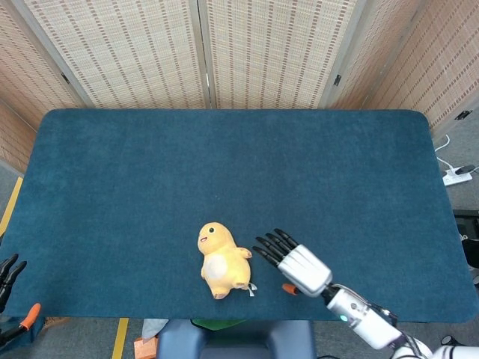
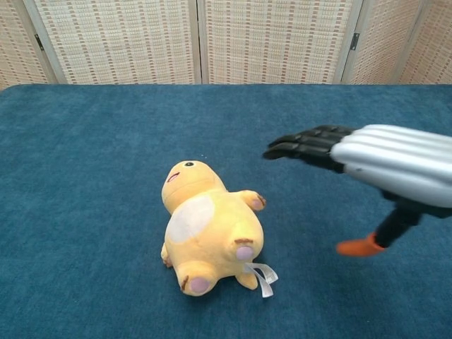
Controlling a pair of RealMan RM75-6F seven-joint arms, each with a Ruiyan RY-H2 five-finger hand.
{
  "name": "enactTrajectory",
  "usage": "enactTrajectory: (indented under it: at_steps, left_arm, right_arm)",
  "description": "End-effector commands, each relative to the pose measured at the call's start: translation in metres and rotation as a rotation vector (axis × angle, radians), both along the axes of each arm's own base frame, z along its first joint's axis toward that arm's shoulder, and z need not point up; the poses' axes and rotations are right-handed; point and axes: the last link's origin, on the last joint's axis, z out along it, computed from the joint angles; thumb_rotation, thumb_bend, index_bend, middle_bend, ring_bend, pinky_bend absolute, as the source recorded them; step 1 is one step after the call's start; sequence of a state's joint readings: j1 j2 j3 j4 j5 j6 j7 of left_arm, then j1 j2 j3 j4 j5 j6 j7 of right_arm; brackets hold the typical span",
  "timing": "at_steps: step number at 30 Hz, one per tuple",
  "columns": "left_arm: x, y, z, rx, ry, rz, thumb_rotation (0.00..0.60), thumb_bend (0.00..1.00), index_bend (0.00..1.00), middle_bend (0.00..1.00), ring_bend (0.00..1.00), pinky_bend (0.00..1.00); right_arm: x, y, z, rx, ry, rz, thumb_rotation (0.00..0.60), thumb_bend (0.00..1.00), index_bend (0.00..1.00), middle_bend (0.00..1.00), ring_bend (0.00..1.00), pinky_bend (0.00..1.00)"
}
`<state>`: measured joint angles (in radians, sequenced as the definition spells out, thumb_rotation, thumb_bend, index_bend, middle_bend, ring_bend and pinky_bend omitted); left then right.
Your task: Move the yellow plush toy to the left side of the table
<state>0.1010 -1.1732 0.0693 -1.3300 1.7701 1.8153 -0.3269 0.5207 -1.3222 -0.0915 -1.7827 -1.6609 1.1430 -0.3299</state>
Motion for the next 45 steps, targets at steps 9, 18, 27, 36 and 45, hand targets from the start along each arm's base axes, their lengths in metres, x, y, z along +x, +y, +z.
enactTrajectory:
  at_steps: [9, 18, 27, 36, 45]
  left_arm:
    - [0.124, 0.042, -0.071, -0.377, 0.029, -0.435, 0.6, 0.28, 0.0, 0.01, 0.04, 0.24]
    - [0.212, 0.083, -0.152, -0.521, 0.189, -0.531, 0.6, 0.25, 0.0, 0.01, 0.01, 0.19]
    - [0.252, 0.126, -0.213, -0.501, 0.312, -0.519, 0.6, 0.23, 0.01, 0.0, 0.0, 0.08]
    - [0.264, 0.143, -0.254, -0.591, 0.324, -0.478, 0.6, 0.23, 0.01, 0.0, 0.0, 0.08]
    - [0.259, 0.155, -0.269, -0.564, 0.373, -0.409, 0.6, 0.33, 0.37, 0.38, 0.3, 0.66]
  right_arm:
    - [-0.179, 0.131, 0.114, -0.309, -0.142, -0.448, 0.6, 0.09, 0.0, 0.0, 0.0, 0.0]
    - [-0.217, 0.156, 0.147, -0.376, -0.215, -0.541, 0.6, 0.09, 0.0, 0.0, 0.0, 0.0]
    - [-0.245, 0.157, 0.158, -0.4, -0.267, -0.604, 0.6, 0.1, 0.0, 0.0, 0.0, 0.0]
    - [-0.261, 0.154, 0.162, -0.388, -0.309, -0.659, 0.6, 0.11, 0.0, 0.0, 0.0, 0.0]
    - [-0.265, 0.157, 0.166, -0.395, -0.337, -0.658, 0.6, 0.11, 0.0, 0.0, 0.0, 0.0]
